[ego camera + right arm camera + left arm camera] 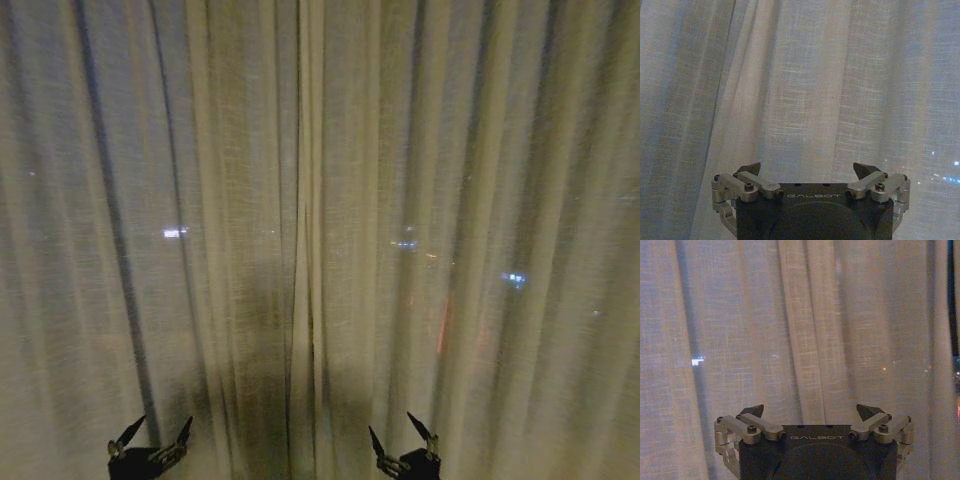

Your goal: Open the curtains by pulling them apart, changing their state from closed to fully open.

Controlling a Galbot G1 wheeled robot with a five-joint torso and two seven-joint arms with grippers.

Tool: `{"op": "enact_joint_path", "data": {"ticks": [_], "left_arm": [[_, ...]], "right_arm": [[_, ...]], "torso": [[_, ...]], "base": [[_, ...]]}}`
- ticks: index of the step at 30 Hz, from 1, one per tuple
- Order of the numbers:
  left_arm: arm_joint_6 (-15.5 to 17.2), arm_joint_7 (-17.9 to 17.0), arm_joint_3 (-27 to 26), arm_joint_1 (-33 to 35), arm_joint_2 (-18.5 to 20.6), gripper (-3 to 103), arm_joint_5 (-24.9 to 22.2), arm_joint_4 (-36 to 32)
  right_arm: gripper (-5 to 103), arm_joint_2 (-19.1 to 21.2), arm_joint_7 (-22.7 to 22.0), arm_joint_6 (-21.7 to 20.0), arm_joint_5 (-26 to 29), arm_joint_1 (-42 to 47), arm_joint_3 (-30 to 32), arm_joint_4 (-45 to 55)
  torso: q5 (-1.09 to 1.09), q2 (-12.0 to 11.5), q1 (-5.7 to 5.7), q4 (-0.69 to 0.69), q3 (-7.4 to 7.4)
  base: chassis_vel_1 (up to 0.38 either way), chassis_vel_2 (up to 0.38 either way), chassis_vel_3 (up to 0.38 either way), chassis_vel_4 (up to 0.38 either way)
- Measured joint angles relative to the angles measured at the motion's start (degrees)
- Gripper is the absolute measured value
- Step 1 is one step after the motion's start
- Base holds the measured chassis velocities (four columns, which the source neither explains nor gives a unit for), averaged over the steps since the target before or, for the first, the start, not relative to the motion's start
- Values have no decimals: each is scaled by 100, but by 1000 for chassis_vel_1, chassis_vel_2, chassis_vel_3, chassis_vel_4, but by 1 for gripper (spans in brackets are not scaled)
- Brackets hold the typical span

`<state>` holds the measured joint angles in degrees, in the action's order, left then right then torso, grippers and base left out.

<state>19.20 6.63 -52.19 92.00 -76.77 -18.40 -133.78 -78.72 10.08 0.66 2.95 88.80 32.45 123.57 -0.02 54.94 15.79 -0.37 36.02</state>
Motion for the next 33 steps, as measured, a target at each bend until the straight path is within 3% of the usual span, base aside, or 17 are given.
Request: {"op": "enact_joint_path", "data": {"ticks": [14,22,28,33], "left_arm": [[-34,5,54,-27,-6,100,6,80],[-35,6,36,-48,-7,100,6,107],[-36,2,-2,-21,-15,100,4,106],[-47,2,-39,-9,-23,100,1,90]], "right_arm": [[100,0,-194,-4,-13,67,-110,-20],[100,-1,-225,-756,216,-166,-541,4],[100,-1,-726,-1017,260,-801,-1109,-352],[100,0,-1165,-783,176,-1122,-1393,-772]], "torso": [[1,-1,3,-1,1],[-1,1,-1,-1,-1],[0,0,1,0,1],[1,0,2,-1,1]], "base": [[-111,131,102,-128],[-8,2,3,-3],[0,0,0,0],[0,0,0,0]]}}
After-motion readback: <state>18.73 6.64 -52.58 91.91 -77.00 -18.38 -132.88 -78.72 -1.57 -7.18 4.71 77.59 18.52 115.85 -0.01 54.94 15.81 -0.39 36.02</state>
